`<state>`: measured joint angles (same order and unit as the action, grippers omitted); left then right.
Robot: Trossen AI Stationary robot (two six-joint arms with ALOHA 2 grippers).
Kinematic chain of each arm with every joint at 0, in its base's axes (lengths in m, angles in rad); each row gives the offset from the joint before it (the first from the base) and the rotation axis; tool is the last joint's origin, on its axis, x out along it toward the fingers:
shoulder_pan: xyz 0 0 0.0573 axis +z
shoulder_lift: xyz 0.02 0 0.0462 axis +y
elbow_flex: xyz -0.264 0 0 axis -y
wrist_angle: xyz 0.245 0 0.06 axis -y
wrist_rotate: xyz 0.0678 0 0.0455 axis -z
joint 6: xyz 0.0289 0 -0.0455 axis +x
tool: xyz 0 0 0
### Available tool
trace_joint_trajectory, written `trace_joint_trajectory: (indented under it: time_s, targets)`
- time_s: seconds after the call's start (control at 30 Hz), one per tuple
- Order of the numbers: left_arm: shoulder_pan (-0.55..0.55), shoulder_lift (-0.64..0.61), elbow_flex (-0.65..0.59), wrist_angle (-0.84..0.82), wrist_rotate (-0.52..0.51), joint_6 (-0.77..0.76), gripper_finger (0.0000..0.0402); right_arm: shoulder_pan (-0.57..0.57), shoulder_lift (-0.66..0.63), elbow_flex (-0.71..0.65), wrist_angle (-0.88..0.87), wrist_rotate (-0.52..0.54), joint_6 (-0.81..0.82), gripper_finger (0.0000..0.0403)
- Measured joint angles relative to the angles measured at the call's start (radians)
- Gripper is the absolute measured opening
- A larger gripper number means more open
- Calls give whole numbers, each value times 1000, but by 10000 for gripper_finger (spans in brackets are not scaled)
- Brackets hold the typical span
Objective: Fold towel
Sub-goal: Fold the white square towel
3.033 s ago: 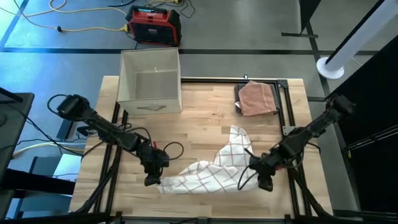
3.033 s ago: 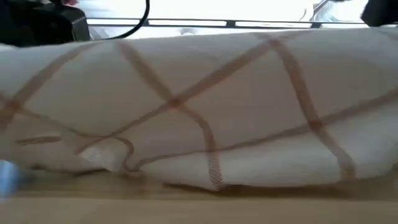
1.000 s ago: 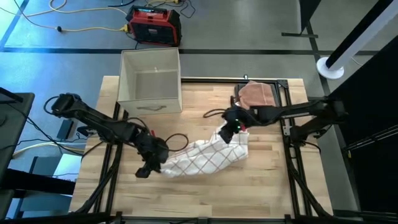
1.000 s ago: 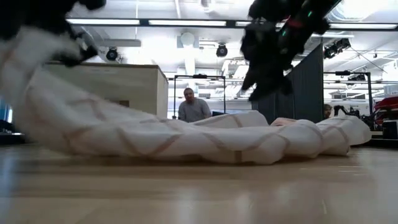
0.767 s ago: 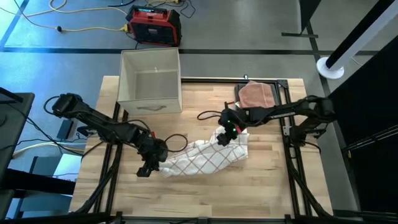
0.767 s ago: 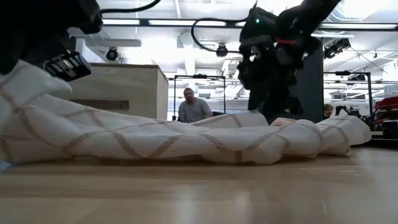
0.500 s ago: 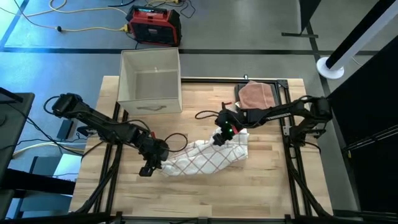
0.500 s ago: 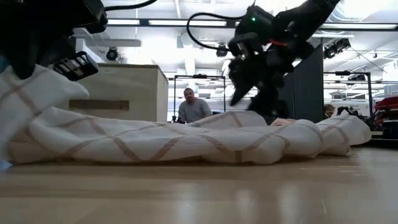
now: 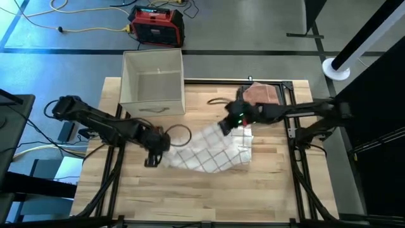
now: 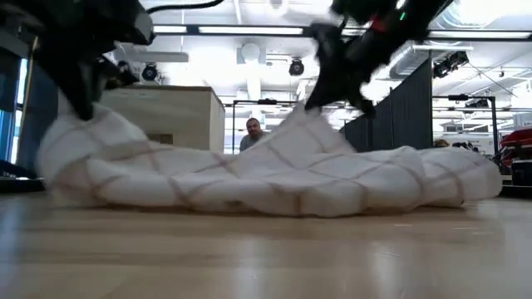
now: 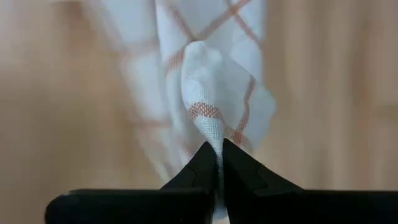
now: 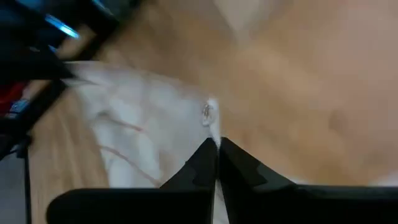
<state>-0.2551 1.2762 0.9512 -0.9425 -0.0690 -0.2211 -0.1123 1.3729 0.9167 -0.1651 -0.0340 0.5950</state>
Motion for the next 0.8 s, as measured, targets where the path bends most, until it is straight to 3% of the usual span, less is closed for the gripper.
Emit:
trace_joint_trajectory:
  time_s: [0.1,0.17,0.3,0.4,0.53,0.67,0.8]
  targets:
    - [32,-5,67,-107,-58,6,5,12,-116,7,-27,62,-122,1]
    - [46,-6,101,-92,42,-3,5,54,-179,8,-61,29,-162,1]
    - [18,-5,77,84,283,-57,5,213,-220,2,-294,-11,-148,0]
    - [-40,-5,-19,233,322,-65,5,354,-186,-52,-412,6,-59,0]
    - [-90,12,-185,403,343,-134,5,498,-115,-157,-384,34,99,0]
    - [-105,40,-313,533,386,-228,5,557,-55,-220,-296,107,222,0]
    - [-96,61,-342,623,405,-244,5,554,0,-214,-229,111,176,9]
